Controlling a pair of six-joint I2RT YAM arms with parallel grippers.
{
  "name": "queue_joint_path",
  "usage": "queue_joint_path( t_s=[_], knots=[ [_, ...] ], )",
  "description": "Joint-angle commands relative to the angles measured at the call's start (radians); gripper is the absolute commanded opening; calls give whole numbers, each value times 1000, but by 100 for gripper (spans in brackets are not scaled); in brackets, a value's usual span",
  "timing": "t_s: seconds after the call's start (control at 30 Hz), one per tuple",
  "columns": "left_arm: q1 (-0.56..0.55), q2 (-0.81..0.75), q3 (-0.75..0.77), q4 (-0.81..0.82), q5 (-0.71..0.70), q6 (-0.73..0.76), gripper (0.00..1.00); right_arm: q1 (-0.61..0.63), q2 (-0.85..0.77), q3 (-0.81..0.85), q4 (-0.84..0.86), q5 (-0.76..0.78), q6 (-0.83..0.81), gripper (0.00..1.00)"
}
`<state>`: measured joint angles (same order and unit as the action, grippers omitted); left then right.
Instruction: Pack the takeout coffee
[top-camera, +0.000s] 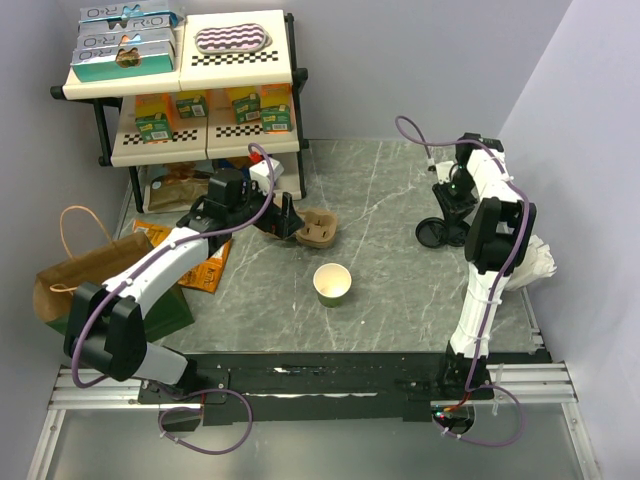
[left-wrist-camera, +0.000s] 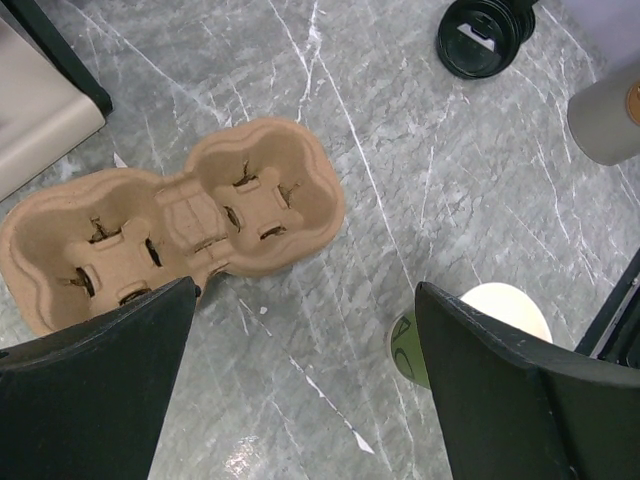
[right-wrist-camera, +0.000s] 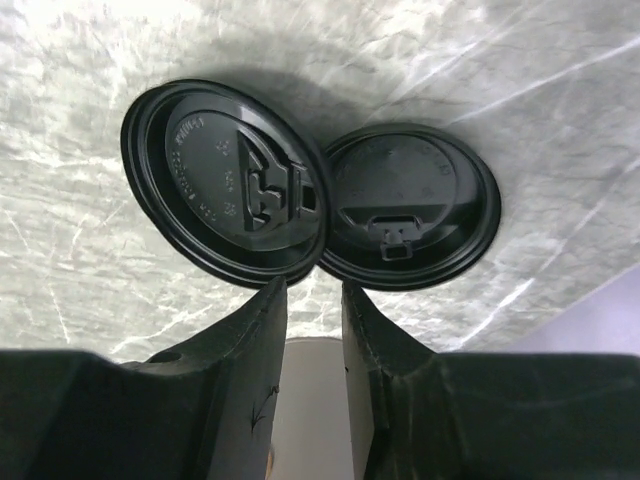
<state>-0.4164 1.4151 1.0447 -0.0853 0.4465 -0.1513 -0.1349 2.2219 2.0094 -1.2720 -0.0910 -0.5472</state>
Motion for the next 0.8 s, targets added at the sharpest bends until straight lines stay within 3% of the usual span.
queue_joint_path(
  t_s=[0.0,0.77],
  knots=[
    [-2,-50,-15,50,-6,-16,97,9,-105,-80,43,11,-26,36],
    [-1,-84,-51,70,-8,-24,97,18,-45,-74,-40,33,35,29]
  ],
)
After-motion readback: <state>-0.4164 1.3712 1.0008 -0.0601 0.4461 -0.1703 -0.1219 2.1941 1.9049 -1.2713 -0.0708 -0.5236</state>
